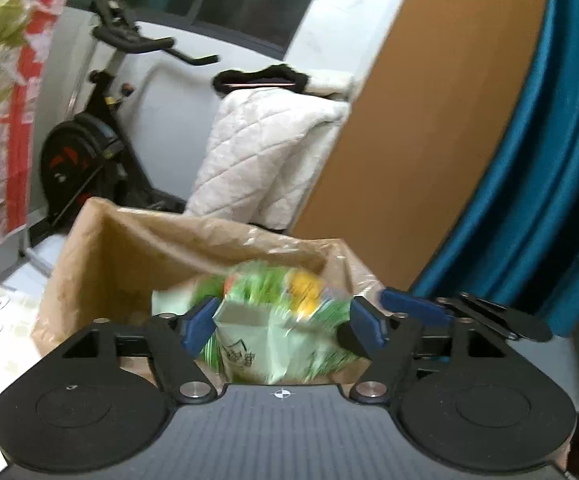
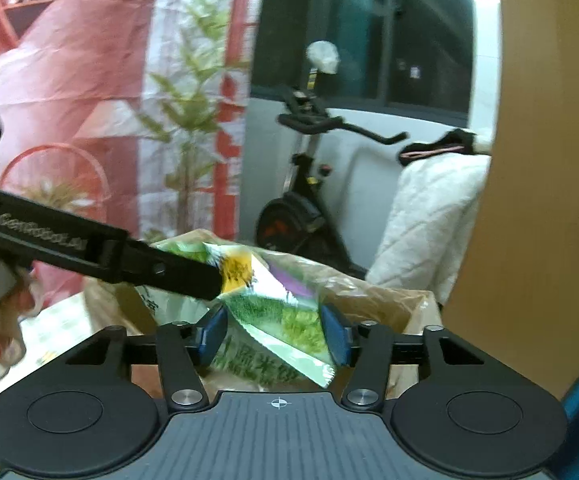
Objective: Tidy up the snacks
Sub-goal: 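Carry the green bag over the box and open the grippers to drop it, then move both grippers back down to the snack pile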
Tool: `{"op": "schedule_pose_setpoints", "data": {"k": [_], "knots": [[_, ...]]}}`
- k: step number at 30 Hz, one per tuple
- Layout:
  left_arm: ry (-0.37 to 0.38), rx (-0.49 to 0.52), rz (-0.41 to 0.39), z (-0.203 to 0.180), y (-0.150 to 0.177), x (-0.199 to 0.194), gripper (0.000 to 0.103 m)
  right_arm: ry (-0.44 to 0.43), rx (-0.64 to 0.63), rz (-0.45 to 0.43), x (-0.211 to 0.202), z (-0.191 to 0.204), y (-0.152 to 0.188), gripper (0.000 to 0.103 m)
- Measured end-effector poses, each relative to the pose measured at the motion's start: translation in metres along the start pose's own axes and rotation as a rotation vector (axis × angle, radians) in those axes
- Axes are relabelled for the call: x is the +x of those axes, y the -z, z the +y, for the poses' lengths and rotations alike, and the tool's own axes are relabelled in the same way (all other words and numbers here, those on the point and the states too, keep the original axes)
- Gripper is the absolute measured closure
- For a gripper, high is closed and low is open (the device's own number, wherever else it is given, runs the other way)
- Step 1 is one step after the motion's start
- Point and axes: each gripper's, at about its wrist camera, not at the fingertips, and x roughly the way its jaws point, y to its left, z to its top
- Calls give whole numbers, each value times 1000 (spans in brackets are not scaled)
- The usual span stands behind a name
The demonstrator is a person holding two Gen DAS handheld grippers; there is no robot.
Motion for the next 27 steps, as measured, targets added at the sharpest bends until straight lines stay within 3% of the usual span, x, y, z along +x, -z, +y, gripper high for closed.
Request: {"op": "schedule_pose_setpoints", "data": {"k": [2,13,21,27], "knots": [[-24,20,0,3,3,-3,29,-6,11,0,-4,-2,9,44],[-192,150,-67,-4,27,-86,29,-26,95,-60,-67,-7,55,44],[-235,84,-34,12,73,-136,30,-35,158,-18,-96,16,107,44],[-245,42,20,23,111,-151,30,-19,209,25,-106,48,154,44]]}}
